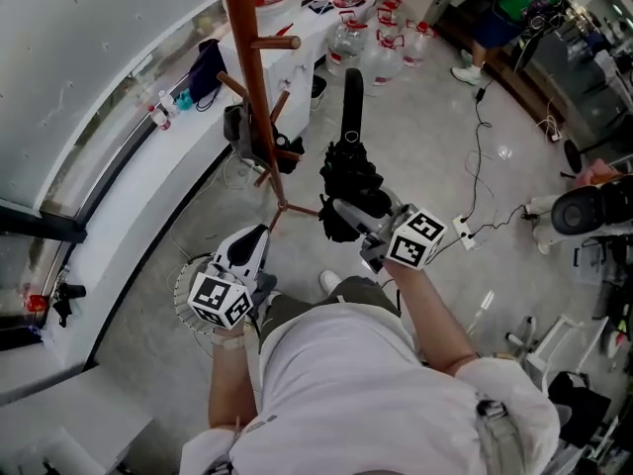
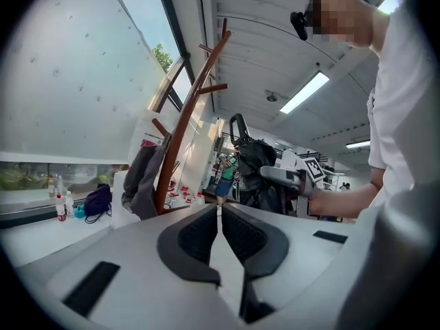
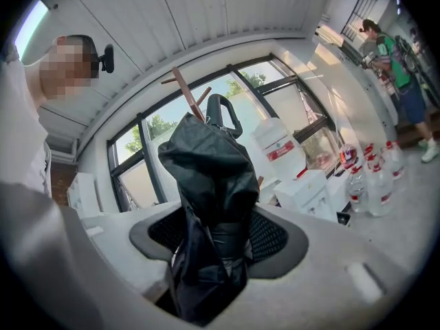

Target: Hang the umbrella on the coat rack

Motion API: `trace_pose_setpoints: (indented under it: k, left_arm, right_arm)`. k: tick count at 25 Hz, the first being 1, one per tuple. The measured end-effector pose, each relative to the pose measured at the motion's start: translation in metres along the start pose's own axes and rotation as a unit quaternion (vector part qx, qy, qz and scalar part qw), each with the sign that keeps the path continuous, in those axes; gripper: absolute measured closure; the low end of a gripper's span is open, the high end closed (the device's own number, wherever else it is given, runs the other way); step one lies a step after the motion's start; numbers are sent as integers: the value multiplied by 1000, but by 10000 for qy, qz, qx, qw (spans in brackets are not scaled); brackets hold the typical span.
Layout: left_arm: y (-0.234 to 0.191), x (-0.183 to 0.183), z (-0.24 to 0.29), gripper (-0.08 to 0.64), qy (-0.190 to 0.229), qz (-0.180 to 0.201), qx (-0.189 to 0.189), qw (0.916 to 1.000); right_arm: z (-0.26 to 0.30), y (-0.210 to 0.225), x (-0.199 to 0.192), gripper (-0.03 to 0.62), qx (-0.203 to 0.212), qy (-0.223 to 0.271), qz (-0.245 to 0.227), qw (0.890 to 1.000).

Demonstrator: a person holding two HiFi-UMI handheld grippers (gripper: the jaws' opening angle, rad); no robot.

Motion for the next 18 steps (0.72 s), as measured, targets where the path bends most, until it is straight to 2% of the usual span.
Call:
trace_pose_setpoints:
  k: [4,10,18]
  left_arm:
    - [0,-1,12,557,-47,-20,-280,9996]
    - [-9,1,19,557,-42,-43,-544,9985]
    - [-20,6,22,557,-40,-93,-683,9976]
  right_arm:
    - [-1,-3,18,327,-433,-2,-604,9972]
    - [10,-16,45,327,-806,26,-1285,9884]
    - [32,-37,73,327,-763,33,-1900,9788]
Point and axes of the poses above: the fingertips, and each gripper's own axes: z forward along the fingers, y to its right, x out of its top, the point moved 9 cm from there along -z, backward along the fingers, and after that the axes turned 9 degrees about y, right-handed, at the moved point
